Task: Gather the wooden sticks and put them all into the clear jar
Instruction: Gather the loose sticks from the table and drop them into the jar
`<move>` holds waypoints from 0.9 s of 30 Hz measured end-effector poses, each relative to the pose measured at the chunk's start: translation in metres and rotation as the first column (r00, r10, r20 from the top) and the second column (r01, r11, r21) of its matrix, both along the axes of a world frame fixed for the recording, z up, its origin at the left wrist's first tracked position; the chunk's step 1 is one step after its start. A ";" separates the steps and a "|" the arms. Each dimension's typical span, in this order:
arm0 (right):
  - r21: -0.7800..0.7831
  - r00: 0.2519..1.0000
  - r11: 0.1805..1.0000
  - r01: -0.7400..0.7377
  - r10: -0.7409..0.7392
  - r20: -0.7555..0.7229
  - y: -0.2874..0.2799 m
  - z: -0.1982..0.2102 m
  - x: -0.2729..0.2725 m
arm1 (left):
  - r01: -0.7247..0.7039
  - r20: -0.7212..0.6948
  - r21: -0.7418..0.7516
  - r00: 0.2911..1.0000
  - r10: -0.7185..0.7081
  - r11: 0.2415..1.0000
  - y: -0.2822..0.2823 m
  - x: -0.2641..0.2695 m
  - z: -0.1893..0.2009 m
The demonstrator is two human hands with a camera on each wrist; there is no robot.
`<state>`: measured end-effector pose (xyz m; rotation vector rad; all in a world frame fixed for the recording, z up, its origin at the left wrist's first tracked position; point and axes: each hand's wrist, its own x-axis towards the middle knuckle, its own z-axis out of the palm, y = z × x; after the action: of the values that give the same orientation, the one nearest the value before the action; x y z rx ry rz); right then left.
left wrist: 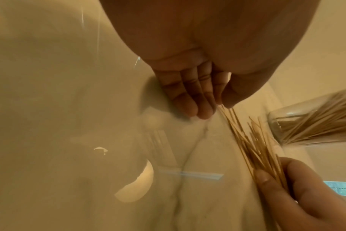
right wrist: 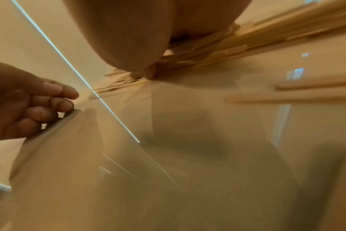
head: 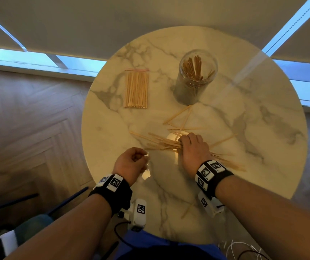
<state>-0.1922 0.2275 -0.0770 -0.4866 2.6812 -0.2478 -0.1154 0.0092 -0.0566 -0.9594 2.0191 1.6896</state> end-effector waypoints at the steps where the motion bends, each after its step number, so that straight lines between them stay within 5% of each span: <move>1: 0.014 1.000 1.000 0.000 0.000 -0.009 0.000 0.000 -0.001 | -0.005 0.002 0.003 1.000 0.005 1.000 -0.001 0.000 -0.001; 10: 0.040 0.988 0.988 -0.150 0.151 -0.027 0.007 0.008 -0.019 | -0.045 0.022 0.066 0.999 0.043 0.997 -0.002 -0.006 -0.001; 16: -0.213 0.985 0.968 -0.131 0.151 0.078 0.014 0.047 -0.042 | -0.099 -0.024 0.062 0.995 0.100 0.993 0.000 -0.017 0.014; 20: -0.463 0.998 0.885 0.046 -0.066 -0.026 0.011 0.098 -0.064 | -0.160 -0.085 0.118 0.982 0.171 0.980 0.011 -0.039 0.034; 23: -0.714 0.977 0.680 0.166 -0.213 0.024 0.010 0.137 -0.084 | -0.189 -0.062 0.289 0.975 0.216 0.938 0.030 -0.060 0.057; 27: -0.921 0.913 0.104 0.375 -0.214 0.348 0.006 0.189 -0.100 | -0.147 0.046 0.574 0.988 0.148 0.805 0.063 -0.085 0.092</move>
<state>-0.2922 0.2337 0.1125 -0.1829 2.0205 -2.1830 -0.2003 0.0721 0.0352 -0.8996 1.3002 2.1963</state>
